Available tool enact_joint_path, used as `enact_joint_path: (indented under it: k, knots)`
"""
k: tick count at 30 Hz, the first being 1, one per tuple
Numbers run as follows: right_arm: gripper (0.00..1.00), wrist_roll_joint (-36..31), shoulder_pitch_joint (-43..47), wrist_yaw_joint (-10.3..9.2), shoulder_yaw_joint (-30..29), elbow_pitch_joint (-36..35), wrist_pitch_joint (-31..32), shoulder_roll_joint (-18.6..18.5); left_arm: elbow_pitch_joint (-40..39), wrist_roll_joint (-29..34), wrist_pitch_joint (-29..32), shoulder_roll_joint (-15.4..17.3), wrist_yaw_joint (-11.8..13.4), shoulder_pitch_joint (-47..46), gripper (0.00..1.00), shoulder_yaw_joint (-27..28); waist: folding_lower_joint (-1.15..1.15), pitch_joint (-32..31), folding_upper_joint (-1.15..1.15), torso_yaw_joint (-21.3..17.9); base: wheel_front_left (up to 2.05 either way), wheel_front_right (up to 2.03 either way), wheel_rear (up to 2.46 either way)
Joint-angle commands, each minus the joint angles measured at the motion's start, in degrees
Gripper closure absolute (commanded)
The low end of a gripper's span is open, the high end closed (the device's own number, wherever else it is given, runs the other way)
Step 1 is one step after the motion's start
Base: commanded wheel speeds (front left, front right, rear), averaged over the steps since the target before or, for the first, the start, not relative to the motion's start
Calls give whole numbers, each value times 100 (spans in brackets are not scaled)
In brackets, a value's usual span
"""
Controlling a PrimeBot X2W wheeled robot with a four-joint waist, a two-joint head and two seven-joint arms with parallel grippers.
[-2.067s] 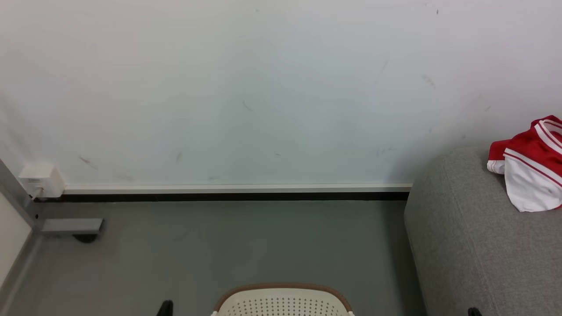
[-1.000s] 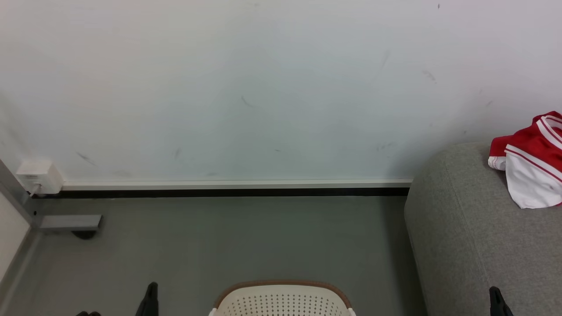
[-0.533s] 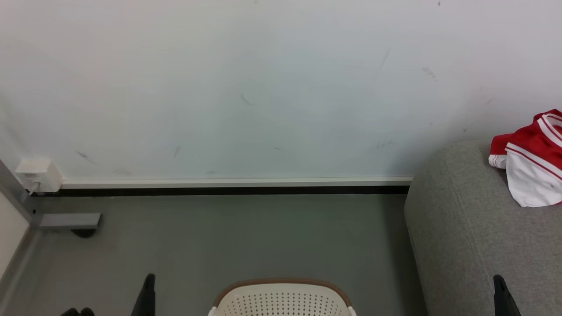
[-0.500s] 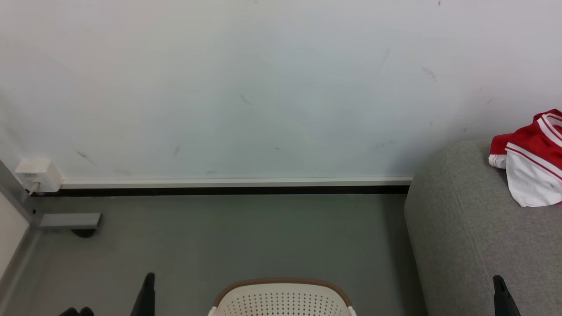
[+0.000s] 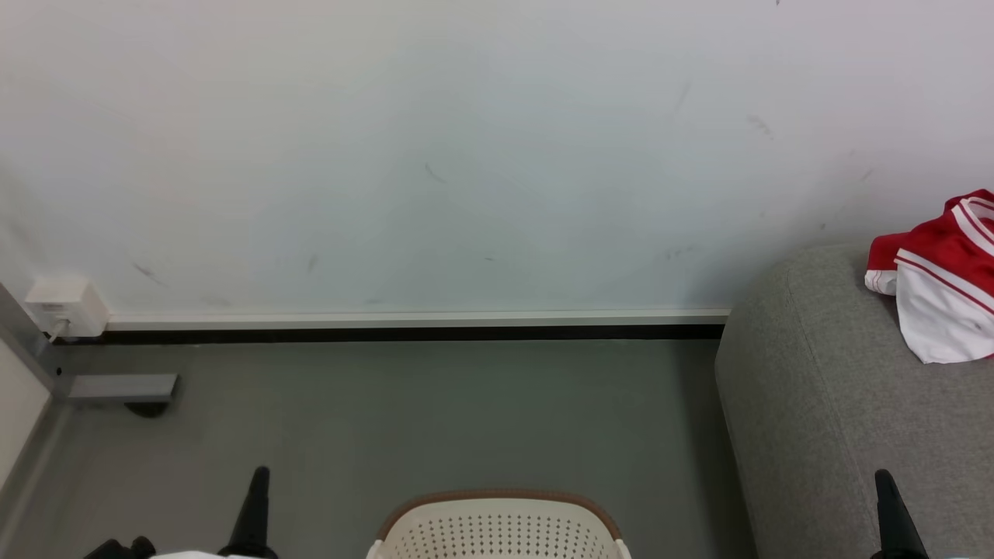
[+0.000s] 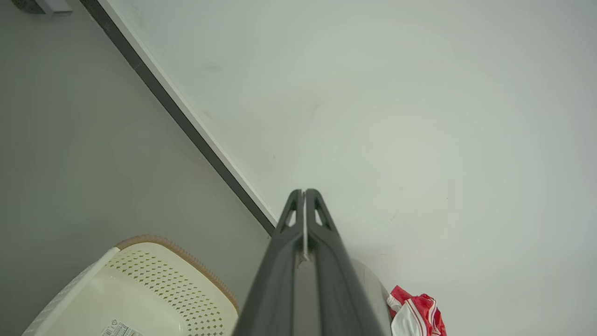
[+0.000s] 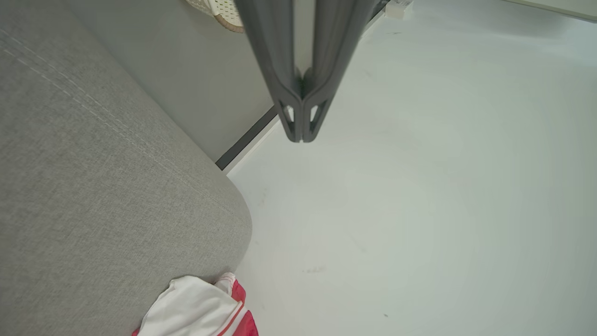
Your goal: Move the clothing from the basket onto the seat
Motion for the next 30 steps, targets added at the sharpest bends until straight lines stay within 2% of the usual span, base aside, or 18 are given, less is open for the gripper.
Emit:
enact_joint_path:
  k: [1,30]
  knots:
    - [100,172,-136,1,-41,-87,36,-10,-82,-167,45,29,-41,-116,100,40,0,4,0,0,0,0,0]
    - [100,1778,-395,2,-136,-158,440,-4,-272,-1703,457,10,-105,-261,100,205,0,86,0,-10,0,0,0]
